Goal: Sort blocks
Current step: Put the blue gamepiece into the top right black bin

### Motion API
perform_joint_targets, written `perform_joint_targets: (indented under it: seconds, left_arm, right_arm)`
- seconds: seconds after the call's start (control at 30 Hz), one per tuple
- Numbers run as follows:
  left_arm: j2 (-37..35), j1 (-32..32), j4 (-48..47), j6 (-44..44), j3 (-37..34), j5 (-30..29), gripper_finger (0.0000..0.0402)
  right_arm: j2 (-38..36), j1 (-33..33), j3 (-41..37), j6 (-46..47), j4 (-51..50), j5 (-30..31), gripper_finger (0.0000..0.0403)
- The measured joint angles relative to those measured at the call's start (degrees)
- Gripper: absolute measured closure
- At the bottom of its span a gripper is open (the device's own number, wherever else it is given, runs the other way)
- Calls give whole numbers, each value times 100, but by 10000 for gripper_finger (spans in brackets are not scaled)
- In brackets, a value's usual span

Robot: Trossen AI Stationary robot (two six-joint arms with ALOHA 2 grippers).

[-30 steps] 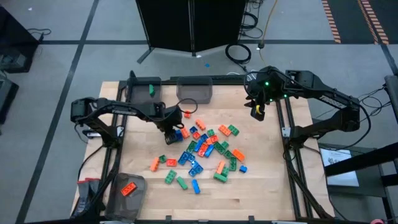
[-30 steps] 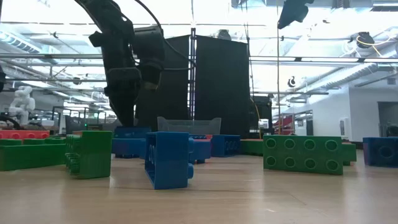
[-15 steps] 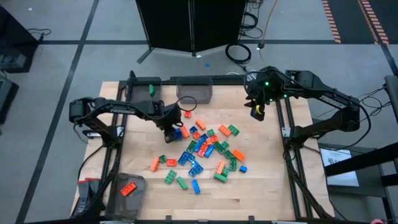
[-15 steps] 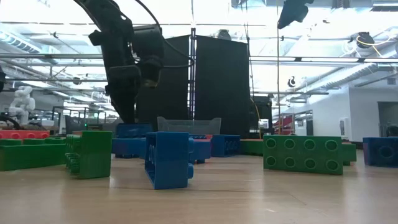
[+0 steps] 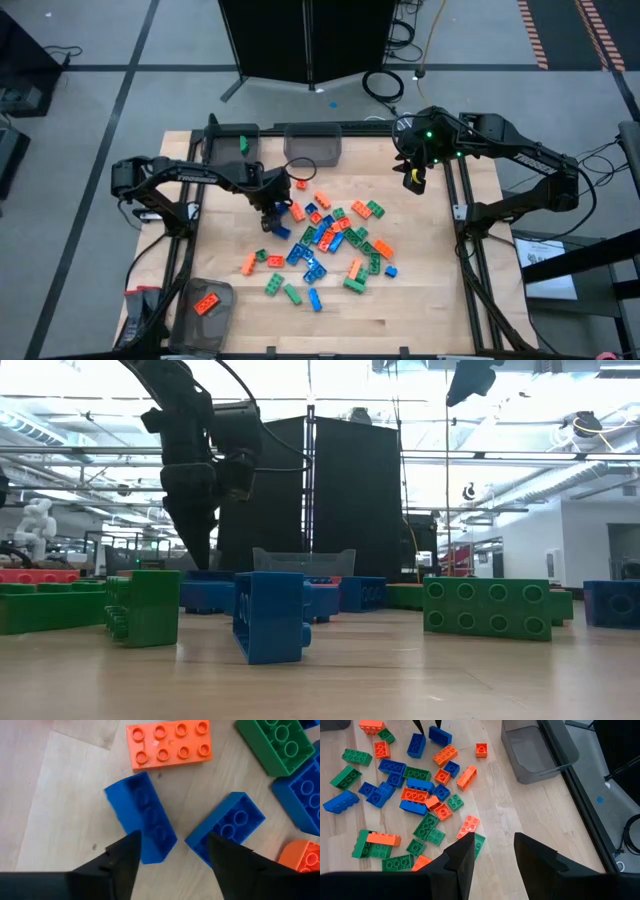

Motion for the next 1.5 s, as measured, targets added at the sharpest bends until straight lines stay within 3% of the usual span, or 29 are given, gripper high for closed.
perform_joint_targets:
  seconds: [0.23, 0.43, 0.6, 0.93, 1.37, 1.5]
  left_arm:
    - [0, 15, 92, -26, 0, -471, 147]
    - [0, 199, 41, -230, -2, -1283, 146]
    - [0, 323, 51, -741, -2, -1252, 146]
    - [50, 325, 98, -809, -96, -1157, 146]
    - [655, 326, 277, -937, -236, -972, 146]
    - [677, 326, 264, -959, -218, -924, 168]
  right_arm:
    - [0, 0, -2, 0, 0, 0, 268]
    - [0, 2, -2, 0, 0, 0, 268]
    - [1, 2, 0, 0, 0, -2, 268]
    - [1, 0, -1, 39, 0, -2, 268]
    - [1, 0, 0, 42, 3, -2, 268]
    - [-1, 0, 0, 44, 4, -2, 268]
